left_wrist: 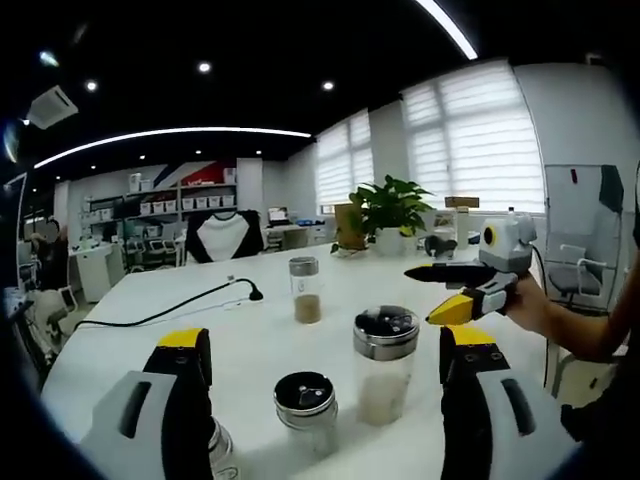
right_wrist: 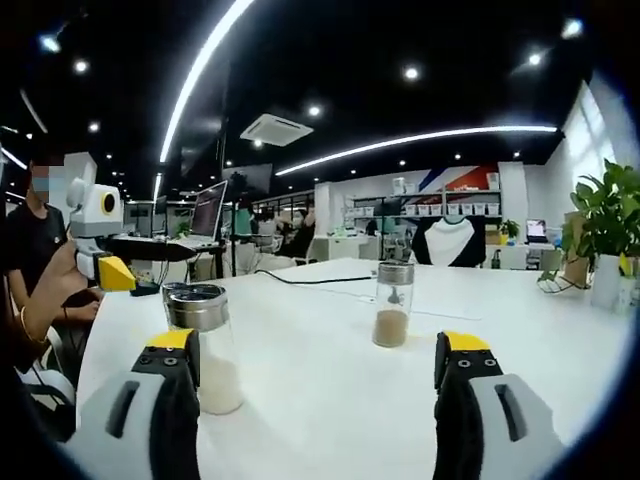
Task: Rotate the seasoning bottle until the label or dispensing opening points toward the visible target arrow and the bottle remains upright within the marked orientation range
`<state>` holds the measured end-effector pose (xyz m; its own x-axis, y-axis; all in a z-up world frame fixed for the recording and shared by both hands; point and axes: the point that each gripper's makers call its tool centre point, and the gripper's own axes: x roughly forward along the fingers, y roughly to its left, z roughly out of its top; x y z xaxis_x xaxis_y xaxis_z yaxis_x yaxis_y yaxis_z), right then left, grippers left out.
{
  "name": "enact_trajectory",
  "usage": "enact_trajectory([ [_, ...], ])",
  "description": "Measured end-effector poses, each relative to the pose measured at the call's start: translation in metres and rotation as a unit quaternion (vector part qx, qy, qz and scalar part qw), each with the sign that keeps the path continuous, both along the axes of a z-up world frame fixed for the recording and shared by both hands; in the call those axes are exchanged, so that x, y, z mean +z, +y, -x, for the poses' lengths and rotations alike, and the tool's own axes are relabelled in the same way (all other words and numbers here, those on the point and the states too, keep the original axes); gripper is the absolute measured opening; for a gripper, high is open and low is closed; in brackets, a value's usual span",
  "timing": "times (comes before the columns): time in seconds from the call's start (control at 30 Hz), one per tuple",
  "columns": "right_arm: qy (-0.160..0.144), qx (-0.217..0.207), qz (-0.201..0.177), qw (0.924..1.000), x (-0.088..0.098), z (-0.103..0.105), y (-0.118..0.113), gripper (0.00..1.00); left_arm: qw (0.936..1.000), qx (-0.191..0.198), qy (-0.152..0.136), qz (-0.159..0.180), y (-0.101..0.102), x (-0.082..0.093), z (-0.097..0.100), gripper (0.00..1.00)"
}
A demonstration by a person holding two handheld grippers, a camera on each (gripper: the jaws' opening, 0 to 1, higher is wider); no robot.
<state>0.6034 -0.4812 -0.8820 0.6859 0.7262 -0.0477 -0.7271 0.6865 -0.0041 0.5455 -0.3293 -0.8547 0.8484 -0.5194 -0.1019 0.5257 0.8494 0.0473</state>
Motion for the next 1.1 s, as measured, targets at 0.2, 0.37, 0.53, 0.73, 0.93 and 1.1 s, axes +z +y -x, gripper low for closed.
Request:
enact_trajectory([
  [0.2, -0.009, -0.003, 0.006, 0.9999, 0.006, -0.01, -0.003, 0.98, 1.0, -0.002, 0.001, -0.008, 0.0, -0.002, 0.003, 1.0],
  [0.37, -0.016, 0.0, 0.007, 0.9998, 0.016, -0.025, -0.002, 0.98, 0.9999, -0.004, 0.003, -0.011, 0.0, -0.005, 0.006, 1.0],
  [0.53, -0.024, 0.008, 0.011, 0.9996, 0.026, -0.043, 0.001, 0.97, 0.9999, -0.009, 0.003, -0.013, -0.001, -0.005, 0.008, 1.0],
  [0.73, -0.034, 0.004, 0.009, 0.9994, 0.035, -0.066, 0.001, 0.92, 0.9998, -0.018, -0.002, 0.011, -0.002, 0.001, 0.012, 1.0],
  [0.93, -0.028, 0.002, 0.013, 0.9995, 0.035, -0.093, 0.008, 0.91, 0.9998, -0.019, 0.003, 0.009, -0.001, -0.002, 0.012, 1.0],
  [1.1, -0.023, -0.004, 0.02, 0.9995, 0.029, -0.112, 0.012, 0.89, 0.9999, -0.009, 0.008, 0.004, 0.004, -0.005, 0.008, 0.99],
])
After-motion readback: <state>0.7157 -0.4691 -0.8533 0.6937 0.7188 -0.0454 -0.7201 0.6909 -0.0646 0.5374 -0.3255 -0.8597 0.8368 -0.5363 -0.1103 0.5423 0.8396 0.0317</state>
